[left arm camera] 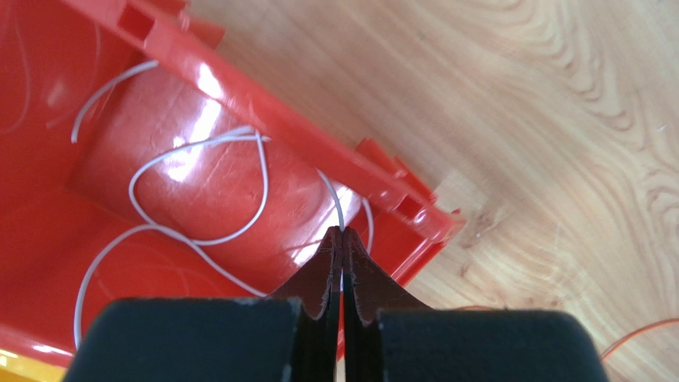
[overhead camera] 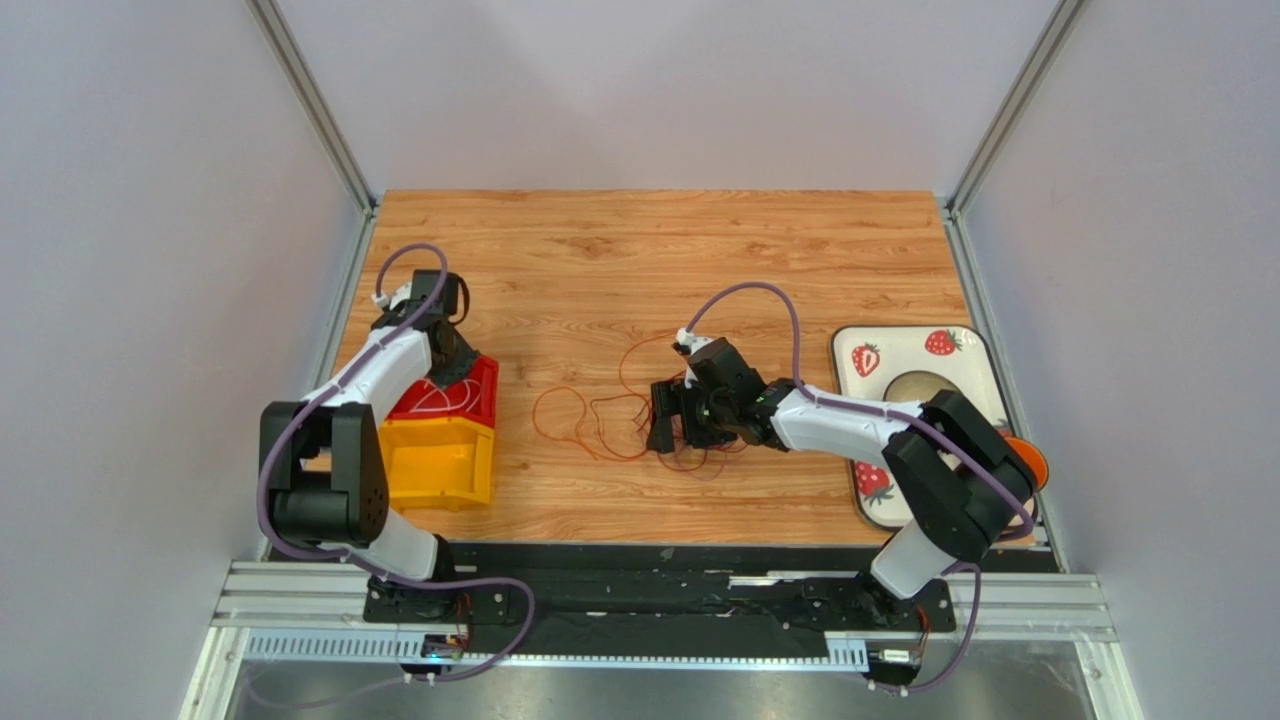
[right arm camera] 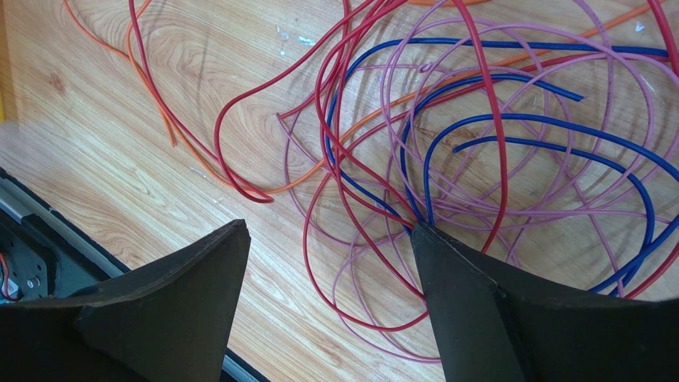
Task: Untangle the cables
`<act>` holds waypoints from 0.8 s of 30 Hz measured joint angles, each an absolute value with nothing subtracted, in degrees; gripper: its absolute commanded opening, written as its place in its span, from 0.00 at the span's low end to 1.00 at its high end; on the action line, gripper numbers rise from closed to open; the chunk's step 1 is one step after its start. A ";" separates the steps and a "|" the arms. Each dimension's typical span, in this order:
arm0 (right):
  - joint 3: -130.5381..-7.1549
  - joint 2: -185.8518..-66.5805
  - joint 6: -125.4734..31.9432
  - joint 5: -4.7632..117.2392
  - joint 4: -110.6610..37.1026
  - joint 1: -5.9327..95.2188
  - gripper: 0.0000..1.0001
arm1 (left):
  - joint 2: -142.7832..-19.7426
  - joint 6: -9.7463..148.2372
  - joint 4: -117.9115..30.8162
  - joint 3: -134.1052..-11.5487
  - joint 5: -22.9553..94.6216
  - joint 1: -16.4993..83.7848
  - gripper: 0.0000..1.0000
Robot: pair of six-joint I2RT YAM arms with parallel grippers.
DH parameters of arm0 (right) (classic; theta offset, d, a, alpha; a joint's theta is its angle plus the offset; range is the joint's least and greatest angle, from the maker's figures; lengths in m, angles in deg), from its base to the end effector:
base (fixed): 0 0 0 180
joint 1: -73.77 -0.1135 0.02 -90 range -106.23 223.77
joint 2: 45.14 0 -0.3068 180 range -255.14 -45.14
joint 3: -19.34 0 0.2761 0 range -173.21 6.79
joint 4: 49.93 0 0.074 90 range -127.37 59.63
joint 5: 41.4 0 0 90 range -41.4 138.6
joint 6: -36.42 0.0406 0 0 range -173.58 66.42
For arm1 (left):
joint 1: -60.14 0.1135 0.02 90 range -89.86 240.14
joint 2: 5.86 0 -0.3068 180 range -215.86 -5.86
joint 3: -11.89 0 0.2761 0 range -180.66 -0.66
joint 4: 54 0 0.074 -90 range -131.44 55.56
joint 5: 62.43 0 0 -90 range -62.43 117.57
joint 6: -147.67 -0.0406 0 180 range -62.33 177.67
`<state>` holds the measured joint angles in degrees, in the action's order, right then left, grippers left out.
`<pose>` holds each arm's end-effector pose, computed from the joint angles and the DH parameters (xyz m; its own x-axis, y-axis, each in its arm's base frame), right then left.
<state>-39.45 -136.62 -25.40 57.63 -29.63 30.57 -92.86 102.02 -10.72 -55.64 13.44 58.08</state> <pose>0.2354 0.2298 0.1800 -0.8649 -0.1724 -0.4714 -0.3817 0.8357 0.3947 0.3163 -0.0015 0.2271 -0.5816 -0.6574 -0.4791 -0.6760 0.7182 -0.1649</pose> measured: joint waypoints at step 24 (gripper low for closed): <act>-39.78 -136.92 -25.40 57.72 -29.76 30.57 0.83 | -84.38 98.66 -14.75 -54.20 14.64 58.27 0.35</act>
<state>-39.78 -136.92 -25.40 57.72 -29.76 30.57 -84.38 98.66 -14.75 -54.20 14.64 58.27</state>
